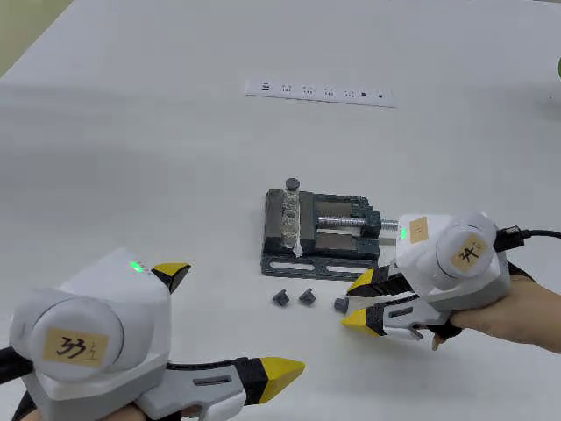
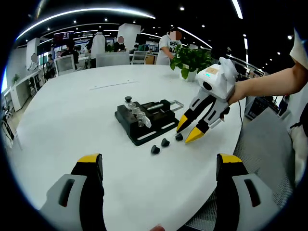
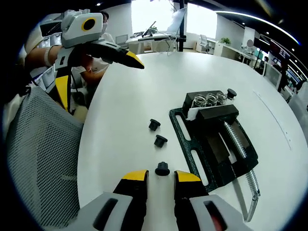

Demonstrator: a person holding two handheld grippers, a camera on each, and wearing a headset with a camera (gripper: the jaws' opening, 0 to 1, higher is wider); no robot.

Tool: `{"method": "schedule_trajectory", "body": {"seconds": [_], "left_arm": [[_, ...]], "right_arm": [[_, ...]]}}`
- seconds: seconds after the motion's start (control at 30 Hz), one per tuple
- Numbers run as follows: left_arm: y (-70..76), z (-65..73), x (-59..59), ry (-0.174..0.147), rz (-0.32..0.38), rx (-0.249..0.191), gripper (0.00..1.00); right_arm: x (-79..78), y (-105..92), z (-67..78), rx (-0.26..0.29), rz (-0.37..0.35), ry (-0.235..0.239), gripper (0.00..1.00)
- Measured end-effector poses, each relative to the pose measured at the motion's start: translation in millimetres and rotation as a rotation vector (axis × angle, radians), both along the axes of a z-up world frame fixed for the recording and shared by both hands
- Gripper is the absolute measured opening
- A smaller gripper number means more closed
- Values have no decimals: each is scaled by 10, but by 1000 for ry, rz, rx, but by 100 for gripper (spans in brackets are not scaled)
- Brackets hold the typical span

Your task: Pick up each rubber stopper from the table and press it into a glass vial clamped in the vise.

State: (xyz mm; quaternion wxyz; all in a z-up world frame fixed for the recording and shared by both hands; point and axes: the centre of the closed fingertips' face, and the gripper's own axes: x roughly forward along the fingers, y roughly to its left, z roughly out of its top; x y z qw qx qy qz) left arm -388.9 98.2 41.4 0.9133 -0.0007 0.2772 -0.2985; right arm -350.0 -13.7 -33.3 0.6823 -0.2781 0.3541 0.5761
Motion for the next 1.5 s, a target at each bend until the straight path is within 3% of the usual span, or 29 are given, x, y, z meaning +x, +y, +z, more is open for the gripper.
{"method": "schedule_trajectory", "body": {"seconds": [0.47,1.0,1.5], "left_arm": [[-24,-2,-17,2,0,-5,97],[-27,-26,-25,8,-4,-4,97],[-51,-56,-33,15,-11,-2,97]], "right_arm": [[-19,10,-21,3,-24,14,10],[-36,14,-10,4,-23,31,10],[5,21,9,2,-11,9,8]]}}
